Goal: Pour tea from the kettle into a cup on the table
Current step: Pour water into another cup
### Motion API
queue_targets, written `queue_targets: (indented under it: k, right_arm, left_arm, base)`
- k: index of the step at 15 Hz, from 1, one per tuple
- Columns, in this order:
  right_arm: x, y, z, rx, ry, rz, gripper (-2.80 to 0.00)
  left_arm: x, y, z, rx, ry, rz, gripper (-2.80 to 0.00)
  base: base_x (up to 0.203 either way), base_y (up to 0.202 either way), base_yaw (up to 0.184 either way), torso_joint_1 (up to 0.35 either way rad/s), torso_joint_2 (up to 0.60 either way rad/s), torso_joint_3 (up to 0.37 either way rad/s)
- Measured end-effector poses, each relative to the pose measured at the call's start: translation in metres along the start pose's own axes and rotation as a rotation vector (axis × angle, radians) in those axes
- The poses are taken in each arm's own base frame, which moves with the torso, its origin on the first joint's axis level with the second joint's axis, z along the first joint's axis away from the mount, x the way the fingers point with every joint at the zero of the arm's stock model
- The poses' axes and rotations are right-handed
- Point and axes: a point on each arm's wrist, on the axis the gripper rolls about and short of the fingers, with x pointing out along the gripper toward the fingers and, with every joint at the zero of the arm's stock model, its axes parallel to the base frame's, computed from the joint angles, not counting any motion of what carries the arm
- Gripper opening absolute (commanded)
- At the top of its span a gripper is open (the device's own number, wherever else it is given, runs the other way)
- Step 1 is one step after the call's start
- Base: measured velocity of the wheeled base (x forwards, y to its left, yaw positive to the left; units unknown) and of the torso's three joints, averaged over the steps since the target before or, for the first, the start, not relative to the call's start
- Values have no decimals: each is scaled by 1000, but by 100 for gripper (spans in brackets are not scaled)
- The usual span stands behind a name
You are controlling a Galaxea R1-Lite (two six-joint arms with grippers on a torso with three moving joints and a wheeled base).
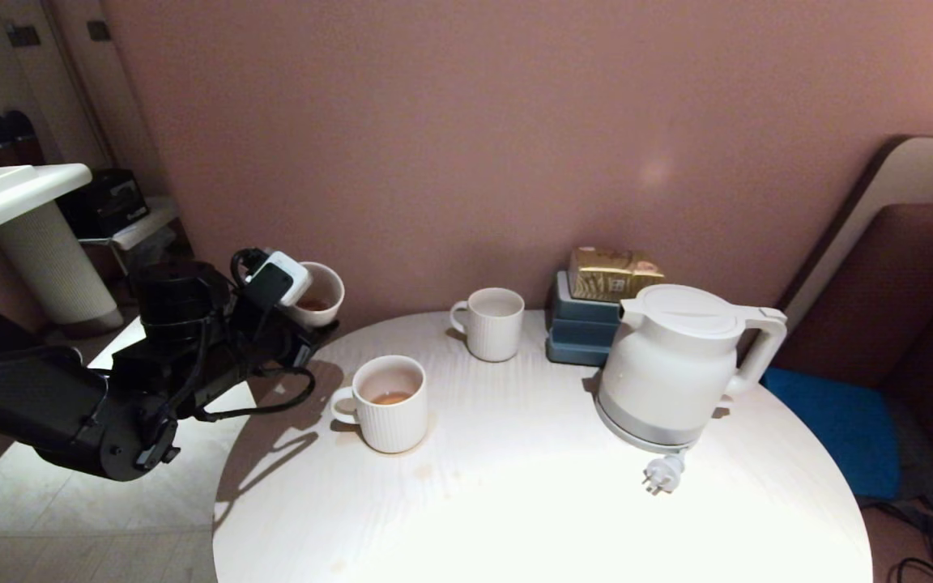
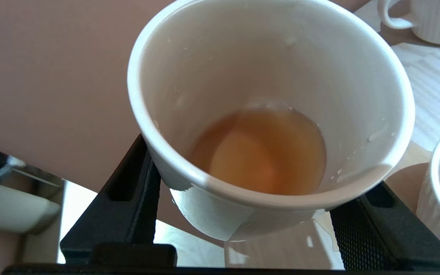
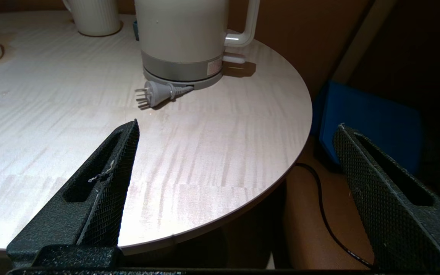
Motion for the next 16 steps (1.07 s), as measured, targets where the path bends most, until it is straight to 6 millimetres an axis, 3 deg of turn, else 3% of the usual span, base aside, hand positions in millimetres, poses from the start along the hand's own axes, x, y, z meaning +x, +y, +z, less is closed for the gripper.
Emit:
queue_targets:
  k: [16]
  right_arm:
    - [0, 0, 0, 0, 0, 0, 0]
  left_arm:
    - [7, -18, -3, 218, 29, -13, -280]
  base:
    - [0, 0, 0, 0, 0, 0]
